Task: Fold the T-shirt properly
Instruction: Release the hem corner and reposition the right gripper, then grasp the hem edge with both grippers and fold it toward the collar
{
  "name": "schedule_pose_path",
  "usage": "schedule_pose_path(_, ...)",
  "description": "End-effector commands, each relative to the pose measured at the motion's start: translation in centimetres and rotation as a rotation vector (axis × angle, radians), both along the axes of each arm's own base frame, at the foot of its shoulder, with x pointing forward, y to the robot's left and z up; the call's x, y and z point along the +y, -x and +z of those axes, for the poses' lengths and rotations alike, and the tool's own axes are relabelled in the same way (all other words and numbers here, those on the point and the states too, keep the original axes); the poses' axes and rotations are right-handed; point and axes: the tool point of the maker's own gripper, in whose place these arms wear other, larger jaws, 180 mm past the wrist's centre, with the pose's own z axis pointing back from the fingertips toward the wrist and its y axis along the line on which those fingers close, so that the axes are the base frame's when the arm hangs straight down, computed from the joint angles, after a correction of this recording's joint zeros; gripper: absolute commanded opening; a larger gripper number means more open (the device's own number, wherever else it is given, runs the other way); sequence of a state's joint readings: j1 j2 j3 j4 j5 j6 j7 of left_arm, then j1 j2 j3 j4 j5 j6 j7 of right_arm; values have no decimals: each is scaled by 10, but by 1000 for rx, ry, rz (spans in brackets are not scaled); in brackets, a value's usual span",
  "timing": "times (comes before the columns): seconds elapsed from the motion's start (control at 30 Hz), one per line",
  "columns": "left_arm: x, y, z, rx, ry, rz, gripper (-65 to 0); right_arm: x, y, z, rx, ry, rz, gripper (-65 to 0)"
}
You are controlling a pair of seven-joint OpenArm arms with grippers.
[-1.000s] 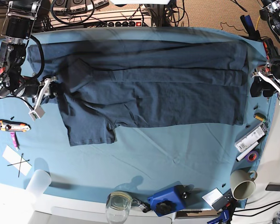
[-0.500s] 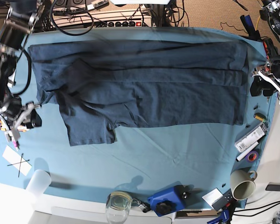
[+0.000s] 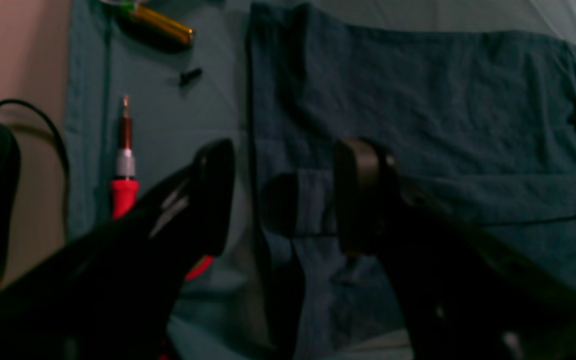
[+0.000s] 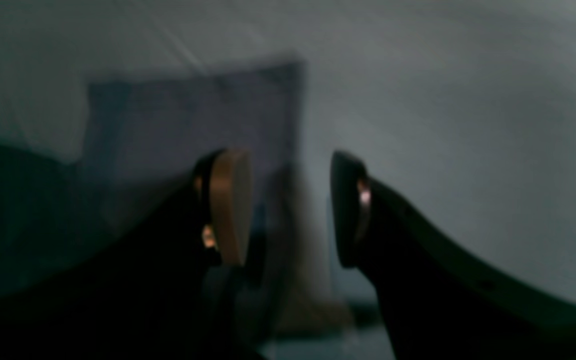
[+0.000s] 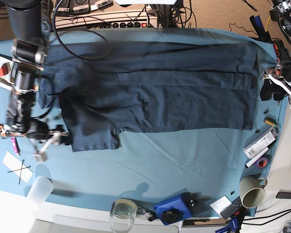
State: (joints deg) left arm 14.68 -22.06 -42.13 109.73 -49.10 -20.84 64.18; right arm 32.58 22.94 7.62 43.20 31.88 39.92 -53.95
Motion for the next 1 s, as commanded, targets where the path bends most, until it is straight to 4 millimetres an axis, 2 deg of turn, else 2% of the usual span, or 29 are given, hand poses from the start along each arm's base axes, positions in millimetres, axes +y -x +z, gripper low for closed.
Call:
schedule_pose_path(0.0, 3, -6, 12, -44, -16, -6, -328, -7, -17, 20, -60, 15, -15, -388)
schedule_pose_path(0.13, 6, -5, 10, -35, -37, 1, -328, -10, -14, -4, -6, 96, -57, -388)
schedule_pose_path(0.3, 10, -8, 13, -55, -53, 13, -328, -14, -7, -11, 24, 103, -64, -389)
schedule_pose_path(0.5, 21, -27, 29, -124, -142, 25, -328, -11, 0, -17, 53, 89, -58, -389)
schedule_pose_path(0.6, 18, -37, 35, -145, -140, 13, -328, -10, 3, -21, 68, 90, -53, -389)
schedule_pose_path(0.67, 8, -43, 26, -126, -122, -20, -328, -10, 5, -21, 77, 91, -50, -389)
schedule_pose_path(0.73, -4, -50, 6, -74, -126, -60, -328, -10, 5, -21, 76, 92, -50, -389)
schedule_pose_path(0.83, -10, -68, -19, -6, -189, -87, -328, -10, 4, -21, 75, 91, -50, -389)
schedule_pose_path(0.97, -16, -93, -35, 41, -178, -95, -328, -9, 6, -22, 78, 92, -38, -389)
